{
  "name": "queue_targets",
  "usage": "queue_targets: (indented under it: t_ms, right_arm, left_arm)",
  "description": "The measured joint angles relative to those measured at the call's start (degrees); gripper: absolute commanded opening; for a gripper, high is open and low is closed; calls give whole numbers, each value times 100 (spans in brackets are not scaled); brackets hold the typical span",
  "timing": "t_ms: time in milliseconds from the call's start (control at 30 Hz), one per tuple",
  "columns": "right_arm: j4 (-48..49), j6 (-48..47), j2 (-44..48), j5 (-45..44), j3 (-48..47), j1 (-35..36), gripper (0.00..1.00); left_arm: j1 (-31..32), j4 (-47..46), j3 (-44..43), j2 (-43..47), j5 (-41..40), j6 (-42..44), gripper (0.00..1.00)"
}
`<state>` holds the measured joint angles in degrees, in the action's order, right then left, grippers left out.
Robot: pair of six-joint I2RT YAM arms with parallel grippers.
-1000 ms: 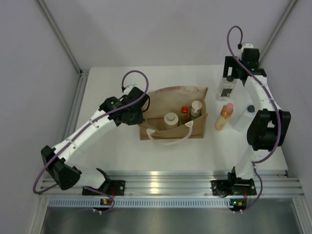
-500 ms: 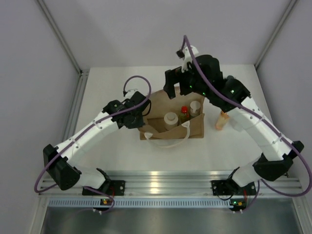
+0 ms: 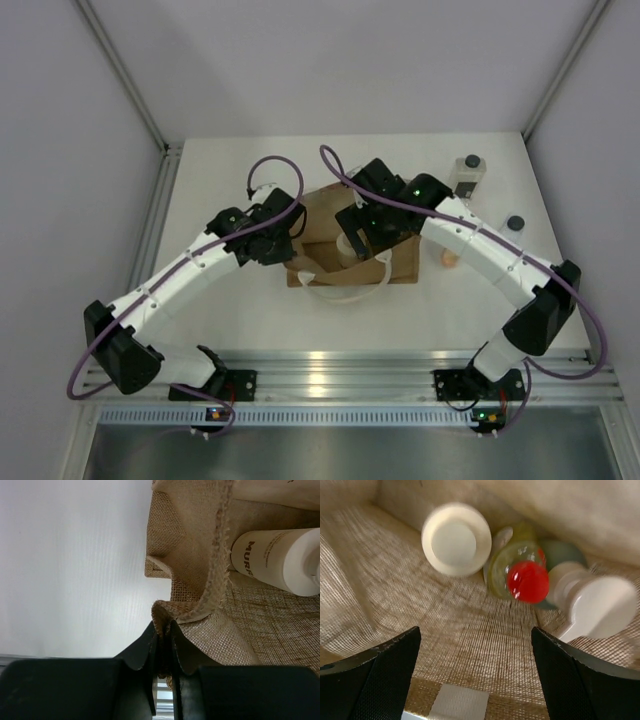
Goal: Take the personal care products out of the canvas bag
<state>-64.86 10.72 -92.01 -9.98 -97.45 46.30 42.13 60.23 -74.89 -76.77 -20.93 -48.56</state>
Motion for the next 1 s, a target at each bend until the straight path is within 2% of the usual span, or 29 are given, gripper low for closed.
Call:
queue_targets:
  t_ms: [133,500,733,1000]
  right_arm:
    - [13,-87,186,35,501,-26,85]
    - [361,-459,240,-35,673,-138,83]
    - [826,-595,737,59,1329,-118,82]
    - [1228,-955,809,210,1019,127,77]
  left_arm:
    - [-11,11,-199,-81,116,-11,0]
    - [-15,26,-529,-282,389,28,2]
    - [-15,11,-522,-282,463,20,0]
    - [-15,-68,-282,-278,527,-149,0]
